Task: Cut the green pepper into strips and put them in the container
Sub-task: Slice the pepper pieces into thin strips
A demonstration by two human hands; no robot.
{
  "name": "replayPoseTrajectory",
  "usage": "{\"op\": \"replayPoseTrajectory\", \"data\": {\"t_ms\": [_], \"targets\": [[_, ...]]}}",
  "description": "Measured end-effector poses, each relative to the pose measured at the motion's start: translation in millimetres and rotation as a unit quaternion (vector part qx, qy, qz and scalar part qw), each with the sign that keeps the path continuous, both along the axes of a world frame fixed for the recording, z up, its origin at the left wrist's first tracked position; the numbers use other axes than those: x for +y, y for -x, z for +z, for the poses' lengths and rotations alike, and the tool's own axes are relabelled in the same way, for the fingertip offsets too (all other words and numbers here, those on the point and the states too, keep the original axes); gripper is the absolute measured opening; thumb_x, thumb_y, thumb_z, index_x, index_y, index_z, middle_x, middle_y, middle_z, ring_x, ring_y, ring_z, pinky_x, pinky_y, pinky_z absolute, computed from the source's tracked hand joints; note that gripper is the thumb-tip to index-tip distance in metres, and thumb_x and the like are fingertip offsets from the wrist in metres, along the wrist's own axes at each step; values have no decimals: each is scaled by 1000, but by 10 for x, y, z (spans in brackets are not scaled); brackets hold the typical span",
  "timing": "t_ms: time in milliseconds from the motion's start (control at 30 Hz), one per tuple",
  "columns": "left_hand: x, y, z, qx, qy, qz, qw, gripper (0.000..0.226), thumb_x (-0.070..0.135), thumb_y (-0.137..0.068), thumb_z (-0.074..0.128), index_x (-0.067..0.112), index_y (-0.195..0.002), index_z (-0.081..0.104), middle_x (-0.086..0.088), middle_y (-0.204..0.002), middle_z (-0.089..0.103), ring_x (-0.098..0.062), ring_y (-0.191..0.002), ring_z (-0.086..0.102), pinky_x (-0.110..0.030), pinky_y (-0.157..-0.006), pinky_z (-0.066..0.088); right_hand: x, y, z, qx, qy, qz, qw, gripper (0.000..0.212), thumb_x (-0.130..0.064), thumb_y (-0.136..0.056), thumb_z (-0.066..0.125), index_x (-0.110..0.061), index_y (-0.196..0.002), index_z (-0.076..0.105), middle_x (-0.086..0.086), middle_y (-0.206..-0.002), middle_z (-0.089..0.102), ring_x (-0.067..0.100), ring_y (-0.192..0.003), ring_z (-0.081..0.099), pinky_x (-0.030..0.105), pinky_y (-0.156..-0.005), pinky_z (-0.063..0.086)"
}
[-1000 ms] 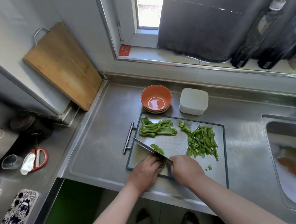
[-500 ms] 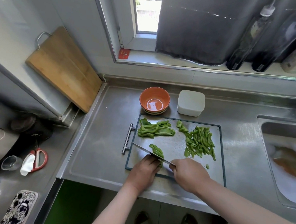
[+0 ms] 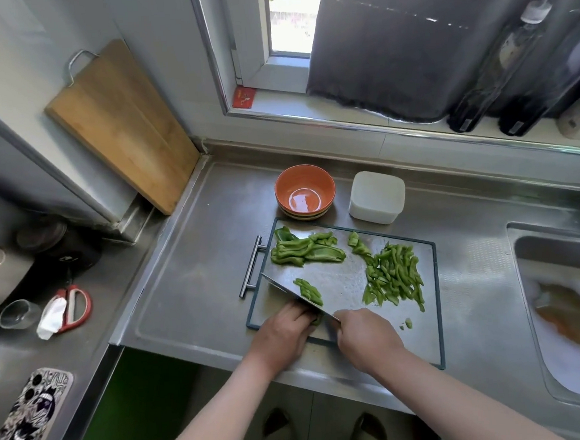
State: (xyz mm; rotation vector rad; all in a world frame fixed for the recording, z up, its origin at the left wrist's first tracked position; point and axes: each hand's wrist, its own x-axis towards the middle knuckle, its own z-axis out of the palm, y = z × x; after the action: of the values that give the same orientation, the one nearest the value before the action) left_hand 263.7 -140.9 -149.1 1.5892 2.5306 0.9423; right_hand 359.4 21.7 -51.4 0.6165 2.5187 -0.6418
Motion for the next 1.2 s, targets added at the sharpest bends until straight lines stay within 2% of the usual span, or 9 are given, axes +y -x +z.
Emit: {"op": "replayPoseTrajectory", "data": {"t_ms": [100, 233, 333, 500, 567, 733, 967, 1200], "targets": [[22, -20, -7, 8, -1, -4, 1000, 16, 14, -92, 61, 8, -104, 69, -6, -109, 63, -25, -105, 58, -37, -78, 54, -52, 158, -60, 1, -4, 10, 1000, 22, -21, -97, 41, -21, -85, 59, 6, -87, 64, 29, -76, 58, 35, -61, 43], [40, -33, 6, 11, 2, 4, 1000, 10, 9, -90, 64, 8, -99, 67, -5, -105, 60, -24, -99, 56, -38, -70, 53, -76, 325, -98, 7, -8, 10, 1000, 25, -25, -100, 41, -18, -95, 64, 8, -95, 66, 28, -81, 60, 33, -65, 42], [5, -20, 26, 13, -4, 4, 1000, 9, 13, -93, 60, 11, -99, 67, -4, -100, 60, -22, -96, 55, -37, -68, 52, -28, 313, -51, 12, 16, 0, 1000, 28, -32, -102, 41, -19, -93, 64, 7, -95, 67, 29, -83, 61, 34, -65, 43], [9, -25, 46, 16, -14, 4, 1000, 18, 19, -95, 56, 12, -101, 71, -4, -101, 66, -20, -99, 59, -32, -71, 54, 43, 49, 97, 31, 14, 8, 999, 30, -32, -100, 40, -21, -74, 50, 3, -78, 61, 26, -70, 53, 33, -55, 35], [3, -28, 30, 10, -9, 5, 1000, 17, 17, -94, 58, 12, -103, 71, -4, -103, 66, -21, -100, 60, -35, -72, 56, 58, -76, 119, 26, 6, 6, 1000, 28, -29, -98, 40, -18, -74, 49, 1, -71, 55, 25, -66, 50, 33, -51, 31], [-6, -35, 30, 2, -9, 7, 1000, 17, 17, -92, 58, 14, -103, 71, -3, -104, 66, -21, -100, 61, -36, -69, 56, 101, -260, 129, 14, -12, 4, 1000, 32, -27, -100, 39, -21, -69, 44, -2, -69, 53, 22, -63, 49, 34, -53, 33], [4, -39, 40, 12, -18, 4, 1000, 14, 14, -92, 58, 11, -99, 71, -4, -100, 66, -21, -96, 61, -35, -67, 55, 65, -113, 73, -5, 10, -13, 1000, 26, -26, -98, 41, -20, -78, 56, 1, -78, 60, 23, -70, 53, 31, -53, 35], [2, -41, -40, -2, -23, 9, 1000, 9, 5, -90, 64, 9, -96, 70, -4, -97, 65, -23, -93, 60, -36, -72, 53, -29, 207, -72, -1, 12, -9, 1000, 28, -31, -101, 41, -19, -92, 64, 7, -90, 66, 30, -83, 61, 32, -66, 44]]}}
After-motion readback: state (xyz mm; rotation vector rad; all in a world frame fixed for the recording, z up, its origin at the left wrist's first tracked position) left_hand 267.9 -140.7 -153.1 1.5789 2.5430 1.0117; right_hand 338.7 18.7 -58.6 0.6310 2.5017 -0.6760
